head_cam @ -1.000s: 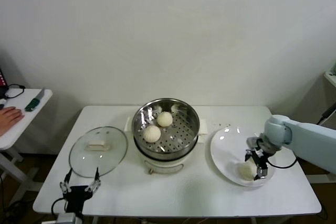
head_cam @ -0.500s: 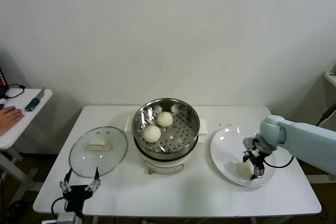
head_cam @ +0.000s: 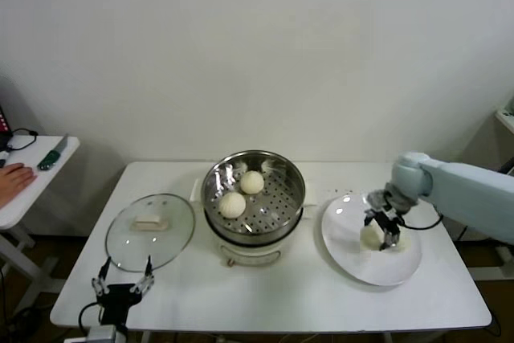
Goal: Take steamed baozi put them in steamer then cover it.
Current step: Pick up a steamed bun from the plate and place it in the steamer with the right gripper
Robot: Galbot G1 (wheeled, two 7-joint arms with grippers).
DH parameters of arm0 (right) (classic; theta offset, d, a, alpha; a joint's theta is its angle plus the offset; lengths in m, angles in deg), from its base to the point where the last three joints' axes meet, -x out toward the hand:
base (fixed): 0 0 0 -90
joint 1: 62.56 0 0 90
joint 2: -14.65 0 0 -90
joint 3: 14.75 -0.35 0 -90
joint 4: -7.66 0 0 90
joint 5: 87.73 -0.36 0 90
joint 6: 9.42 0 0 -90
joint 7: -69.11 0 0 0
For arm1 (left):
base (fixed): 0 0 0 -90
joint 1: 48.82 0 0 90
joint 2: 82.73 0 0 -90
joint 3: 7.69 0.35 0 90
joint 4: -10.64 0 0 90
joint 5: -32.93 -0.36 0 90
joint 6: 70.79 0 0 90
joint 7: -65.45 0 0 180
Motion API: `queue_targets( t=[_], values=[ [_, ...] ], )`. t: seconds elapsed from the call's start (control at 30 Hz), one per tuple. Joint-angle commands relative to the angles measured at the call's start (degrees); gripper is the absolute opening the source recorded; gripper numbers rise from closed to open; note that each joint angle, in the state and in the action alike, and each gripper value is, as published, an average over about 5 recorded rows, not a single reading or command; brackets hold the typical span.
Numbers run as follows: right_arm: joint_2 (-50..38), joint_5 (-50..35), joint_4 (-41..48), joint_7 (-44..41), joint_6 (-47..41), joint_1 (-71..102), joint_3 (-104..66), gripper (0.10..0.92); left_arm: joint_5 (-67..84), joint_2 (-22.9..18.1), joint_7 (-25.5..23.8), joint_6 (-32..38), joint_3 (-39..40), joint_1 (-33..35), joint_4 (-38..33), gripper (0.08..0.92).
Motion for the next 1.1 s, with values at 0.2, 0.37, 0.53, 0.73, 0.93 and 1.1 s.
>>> queue_targets(
  t=[0.2,0.37,0.53,0.73,0.93,1.1],
  values=[
    [10.3,8.9,-4.7,-1.3,28.0,-24.5,6.7,0.726,-0.2,0.0,-0.2,-0.5,0.2,0.2,-0.6,0.823],
    [15.2,8.1,-4.5,-1.1,31.7,-27.6,6.1,0.729,-0.3,-0.1,-0.1,-0.8,0.3,0.1,-0.9,0.823],
    [21.0,8.1,-4.5,-1.2,31.9,-24.8,3.6,0.729,-0.2,-0.2,-0.1,-0.7,0.3,0.2,-0.8,0.823],
    [29.2,10.7,-2.8,-1.3,31.5,-17.9,0.9,0.729,0.2,0.1,-0.1,-0.5,-0.1,0.8,-0.7,0.823],
    [35.5,12.8,-0.2,-1.6,31.8,-10.9,0.0,0.729,0.7,0.2,-0.1,-0.6,-0.4,0.8,-1.0,0.823],
    [38.5,11.9,2.2,-1.7,32.0,-8.2,1.0,0.729,0.9,0.2,-0.1,-0.6,-0.5,0.7,-0.8,0.823]
  ],
)
